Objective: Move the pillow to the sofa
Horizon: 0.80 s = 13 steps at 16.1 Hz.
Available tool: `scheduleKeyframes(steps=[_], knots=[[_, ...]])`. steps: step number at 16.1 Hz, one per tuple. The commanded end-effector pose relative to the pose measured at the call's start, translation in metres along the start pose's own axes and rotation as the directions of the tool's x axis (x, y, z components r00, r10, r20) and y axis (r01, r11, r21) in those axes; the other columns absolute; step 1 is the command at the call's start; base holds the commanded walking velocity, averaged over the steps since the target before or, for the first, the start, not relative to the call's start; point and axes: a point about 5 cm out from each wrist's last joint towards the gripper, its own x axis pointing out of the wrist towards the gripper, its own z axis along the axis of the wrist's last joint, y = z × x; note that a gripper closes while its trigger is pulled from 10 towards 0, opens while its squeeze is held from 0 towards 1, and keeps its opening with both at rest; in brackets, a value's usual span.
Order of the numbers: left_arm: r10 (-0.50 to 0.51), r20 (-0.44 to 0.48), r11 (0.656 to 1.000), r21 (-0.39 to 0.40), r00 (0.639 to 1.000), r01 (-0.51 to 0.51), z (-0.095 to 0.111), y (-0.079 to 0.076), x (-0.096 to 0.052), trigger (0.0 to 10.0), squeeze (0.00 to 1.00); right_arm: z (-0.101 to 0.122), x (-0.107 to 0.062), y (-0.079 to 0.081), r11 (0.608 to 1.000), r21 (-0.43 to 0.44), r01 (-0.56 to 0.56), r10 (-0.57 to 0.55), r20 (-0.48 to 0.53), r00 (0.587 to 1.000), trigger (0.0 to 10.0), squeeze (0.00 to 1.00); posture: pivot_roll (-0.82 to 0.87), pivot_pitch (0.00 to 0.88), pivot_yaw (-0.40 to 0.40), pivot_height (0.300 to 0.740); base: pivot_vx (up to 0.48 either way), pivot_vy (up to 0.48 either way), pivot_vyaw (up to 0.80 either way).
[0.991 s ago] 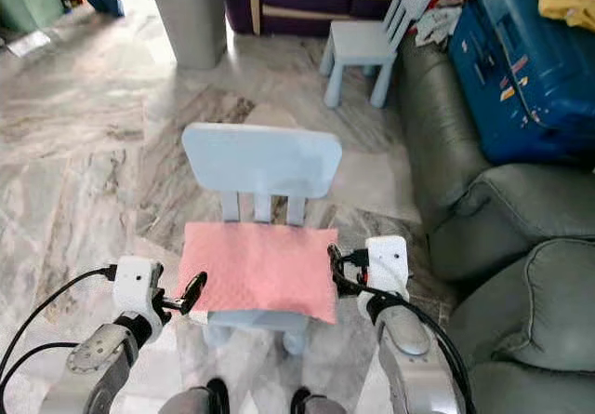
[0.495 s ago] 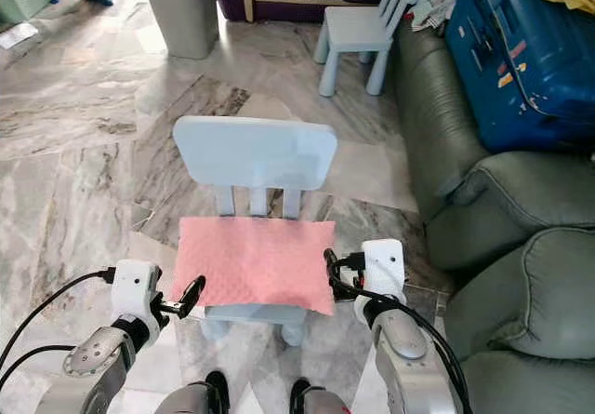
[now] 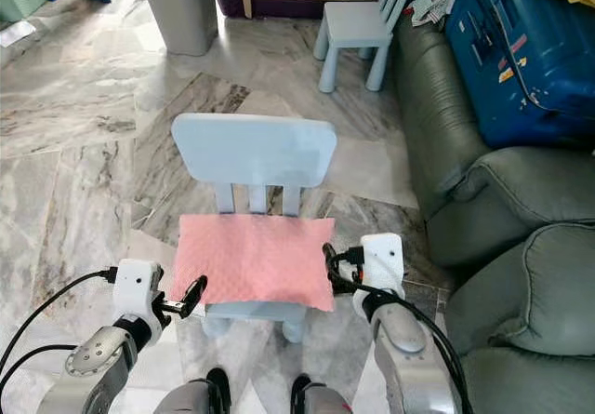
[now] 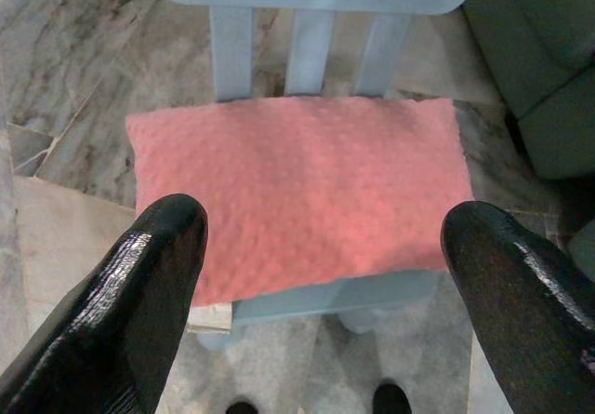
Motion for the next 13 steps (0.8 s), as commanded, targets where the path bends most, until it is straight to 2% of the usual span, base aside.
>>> scheduleKeyframes(steps=[1, 9, 13], knots=[[0.008, -0.017, 1.0, 0.005, 1.0, -0.008, -0.0039, -0.0012, -0.0032, 10.0, 0.0, -0.0027, -0.0018, -0.0036, 1.0, 0.001, 0.01, -0.01, -0.016, 1.0, 10.0, 0.0, -0.02, 0.26, -0.031, 0.716, 0.0, 0.0, 0.0], [0.004, -0.022, 1.0, 0.001, 1.0, -0.004, -0.0051, -0.0038, -0.0024, 10.0, 0.0, -0.0025, -0.001, -0.0005, 1.0, -0.003, -0.004, 0.004, -0.016, 1.0, 10.0, 0.0, -0.02, 0.262, -0.033, 0.716, 0.0, 0.0, 0.0], [0.004, -0.022, 1.0, 0.002, 1.0, -0.004, -0.0049, -0.0043, -0.0021, 10.0, 0.0, -0.0013, 0.0004, -0.0003, 1.0, -0.001, -0.007, 0.007, -0.014, 1.0, 10.0, 0.0, -0.02, 0.262, -0.034, 0.666, 0.0, 0.0, 0.0]])
